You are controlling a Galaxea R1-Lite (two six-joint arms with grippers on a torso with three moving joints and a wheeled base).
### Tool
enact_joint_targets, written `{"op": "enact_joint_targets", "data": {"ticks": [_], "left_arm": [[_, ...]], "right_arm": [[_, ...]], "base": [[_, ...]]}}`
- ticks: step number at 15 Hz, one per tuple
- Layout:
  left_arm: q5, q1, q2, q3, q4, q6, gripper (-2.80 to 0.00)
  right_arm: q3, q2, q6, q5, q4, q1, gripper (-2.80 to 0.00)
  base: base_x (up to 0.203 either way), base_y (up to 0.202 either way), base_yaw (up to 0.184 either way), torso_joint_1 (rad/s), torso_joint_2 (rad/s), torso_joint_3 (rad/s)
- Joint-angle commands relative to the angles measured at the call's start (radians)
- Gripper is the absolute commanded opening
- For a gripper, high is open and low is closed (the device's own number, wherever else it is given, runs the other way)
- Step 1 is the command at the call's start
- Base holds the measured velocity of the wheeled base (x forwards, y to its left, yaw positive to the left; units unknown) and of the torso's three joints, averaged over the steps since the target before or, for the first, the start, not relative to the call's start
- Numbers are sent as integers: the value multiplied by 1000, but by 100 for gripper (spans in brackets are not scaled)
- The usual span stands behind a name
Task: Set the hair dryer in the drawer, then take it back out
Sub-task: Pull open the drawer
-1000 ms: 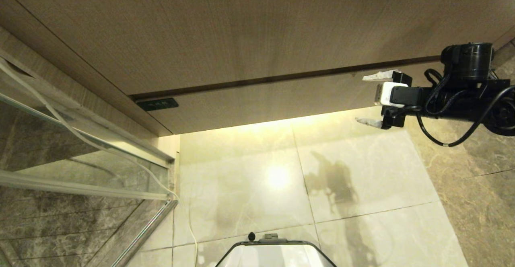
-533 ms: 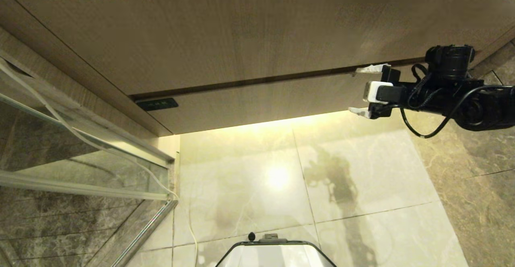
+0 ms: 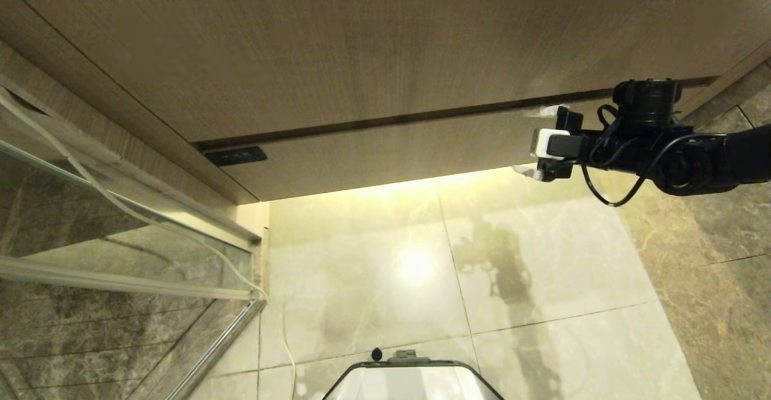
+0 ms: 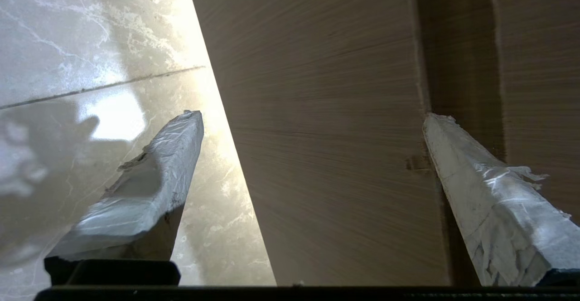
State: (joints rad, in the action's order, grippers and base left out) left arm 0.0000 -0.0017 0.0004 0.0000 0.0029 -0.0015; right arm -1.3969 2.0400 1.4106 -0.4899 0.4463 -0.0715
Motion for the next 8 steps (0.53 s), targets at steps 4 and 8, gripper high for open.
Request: {"op": "enact_joint_targets", "data": {"ticks": [4,8], "left_arm": [[0,0,0,2,0,0,-280],[0,0,0,2,0,0,-280]], "right_arm": [[-47,55,1,-4,83,-1,0],[-54,74,2,-4,108,2,0]], "base": [[0,0,0,0,0,0],[0,0,0,0,0,0]]}}
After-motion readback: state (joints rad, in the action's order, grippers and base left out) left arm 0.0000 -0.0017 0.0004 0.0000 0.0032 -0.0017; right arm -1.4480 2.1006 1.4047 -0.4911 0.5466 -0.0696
